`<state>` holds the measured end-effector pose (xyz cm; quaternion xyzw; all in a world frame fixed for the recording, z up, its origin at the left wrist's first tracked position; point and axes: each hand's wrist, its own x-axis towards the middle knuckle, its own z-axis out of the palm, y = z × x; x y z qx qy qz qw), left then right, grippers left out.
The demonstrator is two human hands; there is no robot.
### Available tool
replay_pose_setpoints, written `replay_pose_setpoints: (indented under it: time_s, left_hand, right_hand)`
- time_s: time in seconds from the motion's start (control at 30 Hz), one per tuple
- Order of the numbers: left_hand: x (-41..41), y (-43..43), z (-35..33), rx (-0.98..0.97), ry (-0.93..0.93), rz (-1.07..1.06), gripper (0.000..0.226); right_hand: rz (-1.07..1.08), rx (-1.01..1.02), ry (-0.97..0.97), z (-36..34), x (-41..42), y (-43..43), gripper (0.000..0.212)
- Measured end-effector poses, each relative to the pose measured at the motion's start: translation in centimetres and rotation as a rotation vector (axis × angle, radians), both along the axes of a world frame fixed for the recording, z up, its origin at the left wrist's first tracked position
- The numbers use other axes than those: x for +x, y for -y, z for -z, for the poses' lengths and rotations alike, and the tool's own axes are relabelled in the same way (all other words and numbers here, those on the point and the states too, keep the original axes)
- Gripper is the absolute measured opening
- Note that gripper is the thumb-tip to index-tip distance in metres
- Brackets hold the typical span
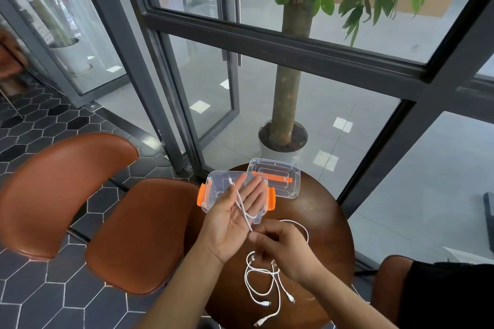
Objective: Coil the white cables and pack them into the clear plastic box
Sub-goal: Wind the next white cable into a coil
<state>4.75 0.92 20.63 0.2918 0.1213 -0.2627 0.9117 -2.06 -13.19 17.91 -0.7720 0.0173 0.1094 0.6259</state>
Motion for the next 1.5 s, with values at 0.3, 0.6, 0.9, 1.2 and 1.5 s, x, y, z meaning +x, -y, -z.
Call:
replay_pose_setpoints:
  time_s: [0.3,0.6,0.9,1.2,1.5]
  left_hand:
    - [-0.6,-2.3,-0.8,0.17,0.058,0.229,0.035]
    - [-1.0,-2.9,-1.5,0.714,0.31,0.901,0.034]
    - [-1.1,-2.6,0.5,1.071,0.337,0.64,0.03]
    - [0.0,-0.9,0.8,0.568,0.021,0.113,0.03]
    - [0.9,-0.5,-0.1,0.167,-0.139,-0.053,0.032]
  right_hand:
    - [-0.378,-0.753,0.192,2.0,3.4,7.0,0.049]
    - [-0.272,-0.481,-0.077,-2.3,6.8,4.1,0.047]
    - [-0.251,-0.636,0.046,-4.5,6.0,3.5,0.015]
    - [0.026,-0.639,0.209,-3.5,1.4,1.2,0.024]
    - [0.078,-0.919,0.637,-1.2,-1.0,0.1,0.026]
